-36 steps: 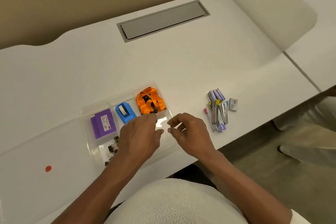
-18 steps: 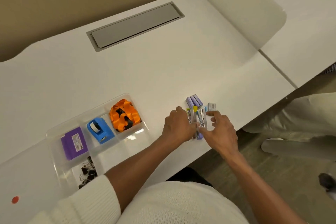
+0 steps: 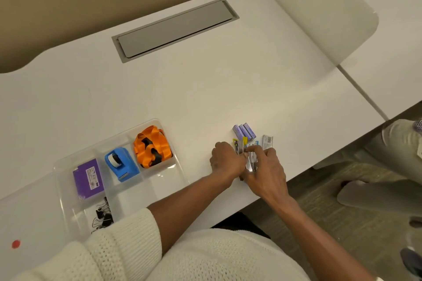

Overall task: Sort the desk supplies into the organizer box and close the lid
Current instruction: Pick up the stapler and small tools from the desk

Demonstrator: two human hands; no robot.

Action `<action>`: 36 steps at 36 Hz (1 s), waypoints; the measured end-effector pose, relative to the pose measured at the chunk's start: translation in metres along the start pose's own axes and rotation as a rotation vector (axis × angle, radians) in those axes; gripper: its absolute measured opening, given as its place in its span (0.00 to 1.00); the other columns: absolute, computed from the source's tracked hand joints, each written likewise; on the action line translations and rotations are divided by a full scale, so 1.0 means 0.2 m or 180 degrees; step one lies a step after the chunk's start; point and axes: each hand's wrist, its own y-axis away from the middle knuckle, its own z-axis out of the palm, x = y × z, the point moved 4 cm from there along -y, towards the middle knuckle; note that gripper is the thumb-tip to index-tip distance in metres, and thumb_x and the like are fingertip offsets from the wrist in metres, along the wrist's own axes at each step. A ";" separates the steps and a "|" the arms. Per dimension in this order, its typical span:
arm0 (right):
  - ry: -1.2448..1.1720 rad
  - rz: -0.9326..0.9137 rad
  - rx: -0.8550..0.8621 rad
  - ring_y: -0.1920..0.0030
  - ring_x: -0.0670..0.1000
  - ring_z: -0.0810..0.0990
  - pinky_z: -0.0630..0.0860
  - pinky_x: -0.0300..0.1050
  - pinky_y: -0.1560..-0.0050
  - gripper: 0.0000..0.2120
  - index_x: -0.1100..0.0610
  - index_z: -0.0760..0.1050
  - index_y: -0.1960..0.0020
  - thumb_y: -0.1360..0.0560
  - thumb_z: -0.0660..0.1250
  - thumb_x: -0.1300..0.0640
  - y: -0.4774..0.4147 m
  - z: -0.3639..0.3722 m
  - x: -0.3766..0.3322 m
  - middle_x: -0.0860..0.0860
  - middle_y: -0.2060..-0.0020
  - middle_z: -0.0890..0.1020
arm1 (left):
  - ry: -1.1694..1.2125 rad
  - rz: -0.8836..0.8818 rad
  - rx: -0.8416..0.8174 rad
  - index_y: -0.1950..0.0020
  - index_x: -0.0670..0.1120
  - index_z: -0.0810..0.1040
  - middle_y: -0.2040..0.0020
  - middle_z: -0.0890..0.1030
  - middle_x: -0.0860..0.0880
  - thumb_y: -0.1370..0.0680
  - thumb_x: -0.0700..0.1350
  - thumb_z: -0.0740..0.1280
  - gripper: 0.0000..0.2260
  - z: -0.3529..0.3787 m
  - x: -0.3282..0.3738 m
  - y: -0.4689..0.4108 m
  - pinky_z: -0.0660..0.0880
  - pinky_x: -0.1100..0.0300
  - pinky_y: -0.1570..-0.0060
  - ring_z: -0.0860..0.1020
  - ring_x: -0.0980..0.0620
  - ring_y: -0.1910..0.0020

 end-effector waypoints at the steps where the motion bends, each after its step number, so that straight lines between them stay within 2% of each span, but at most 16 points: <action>1: -0.0005 0.0006 -0.0014 0.55 0.54 0.77 0.71 0.44 0.61 0.29 0.46 0.70 0.33 0.30 0.76 0.45 0.00 0.00 0.00 0.52 0.48 0.72 | 0.0059 -0.0050 -0.0002 0.38 0.40 0.75 0.39 0.79 0.43 0.24 0.54 0.75 0.23 0.00 0.00 0.00 0.79 0.49 0.42 0.80 0.42 0.39; 4: 0.0003 0.0020 -0.0004 0.56 0.55 0.79 0.75 0.46 0.62 0.31 0.47 0.68 0.33 0.33 0.76 0.45 -0.01 0.00 0.01 0.51 0.50 0.72 | 0.0256 -0.0164 -0.0013 0.38 0.41 0.77 0.41 0.80 0.43 0.25 0.53 0.75 0.23 0.01 -0.01 0.00 0.81 0.47 0.42 0.81 0.42 0.40; 8: -0.0131 0.0093 0.0060 0.52 0.56 0.81 0.78 0.50 0.59 0.36 0.50 0.64 0.33 0.35 0.77 0.45 -0.01 0.01 0.02 0.52 0.46 0.76 | 0.0163 -0.0223 -0.0007 0.33 0.40 0.72 0.37 0.79 0.42 0.23 0.50 0.73 0.24 0.03 -0.03 0.00 0.80 0.51 0.41 0.79 0.43 0.37; 13: -0.0321 0.0406 -0.0110 0.45 0.57 0.82 0.80 0.56 0.49 0.46 0.53 0.61 0.26 0.36 0.79 0.42 -0.03 0.03 0.04 0.54 0.41 0.79 | 0.0126 -0.0356 -0.0051 0.34 0.41 0.74 0.40 0.80 0.44 0.23 0.48 0.75 0.22 0.05 -0.05 0.00 0.82 0.52 0.42 0.82 0.44 0.41; 16: -0.0149 0.0375 -0.0193 0.46 0.55 0.82 0.79 0.52 0.51 0.38 0.53 0.67 0.29 0.33 0.77 0.41 -0.03 0.04 0.03 0.54 0.40 0.77 | 0.0188 -0.0385 -0.0041 0.33 0.42 0.72 0.41 0.81 0.44 0.24 0.49 0.76 0.24 0.05 -0.07 0.00 0.82 0.53 0.44 0.82 0.44 0.42; 20: -0.0240 0.0503 -0.0300 0.52 0.52 0.82 0.76 0.46 0.57 0.34 0.54 0.70 0.34 0.34 0.80 0.44 -0.05 0.04 0.03 0.53 0.43 0.78 | 0.0158 -0.0325 0.0101 0.34 0.43 0.71 0.40 0.81 0.43 0.25 0.56 0.77 0.28 0.05 -0.08 0.00 0.82 0.52 0.45 0.82 0.44 0.42; 23: -0.0279 0.0489 -0.0277 0.54 0.51 0.81 0.78 0.47 0.58 0.31 0.53 0.69 0.39 0.34 0.80 0.44 -0.06 0.04 0.03 0.52 0.48 0.78 | 0.0111 -0.0283 0.0152 0.34 0.43 0.70 0.40 0.81 0.43 0.26 0.57 0.77 0.29 0.04 -0.09 0.00 0.82 0.51 0.45 0.82 0.43 0.42; 26: -0.0390 0.0393 -0.0150 0.56 0.49 0.81 0.82 0.51 0.57 0.29 0.51 0.67 0.43 0.34 0.79 0.44 -0.06 0.04 0.03 0.49 0.53 0.78 | 0.0118 -0.0241 0.0192 0.34 0.45 0.70 0.42 0.81 0.44 0.25 0.55 0.77 0.27 0.04 -0.10 0.00 0.82 0.54 0.48 0.82 0.44 0.44; 29: -0.0450 0.0350 -0.0154 0.57 0.49 0.81 0.81 0.49 0.58 0.27 0.49 0.67 0.43 0.32 0.78 0.44 -0.07 0.03 0.02 0.47 0.54 0.80 | 0.0196 -0.0232 0.0234 0.35 0.45 0.70 0.43 0.81 0.45 0.24 0.54 0.76 0.25 0.04 -0.12 0.00 0.81 0.54 0.49 0.82 0.44 0.46; 32: -0.0445 0.0393 -0.0300 0.58 0.51 0.82 0.80 0.48 0.59 0.28 0.51 0.63 0.38 0.28 0.75 0.44 -0.07 0.05 0.01 0.50 0.55 0.81 | 0.0294 -0.0200 0.0235 0.37 0.45 0.72 0.44 0.81 0.45 0.23 0.53 0.75 0.21 0.04 -0.12 0.00 0.80 0.54 0.51 0.82 0.45 0.46; 36: -0.0120 0.0208 -0.0433 0.62 0.51 0.78 0.73 0.47 0.62 0.23 0.53 0.63 0.33 0.22 0.69 0.50 -0.04 0.08 -0.03 0.48 0.59 0.78 | 0.0309 -0.0144 0.0133 0.37 0.44 0.72 0.43 0.81 0.44 0.23 0.49 0.75 0.20 0.04 -0.13 0.00 0.75 0.55 0.56 0.81 0.45 0.45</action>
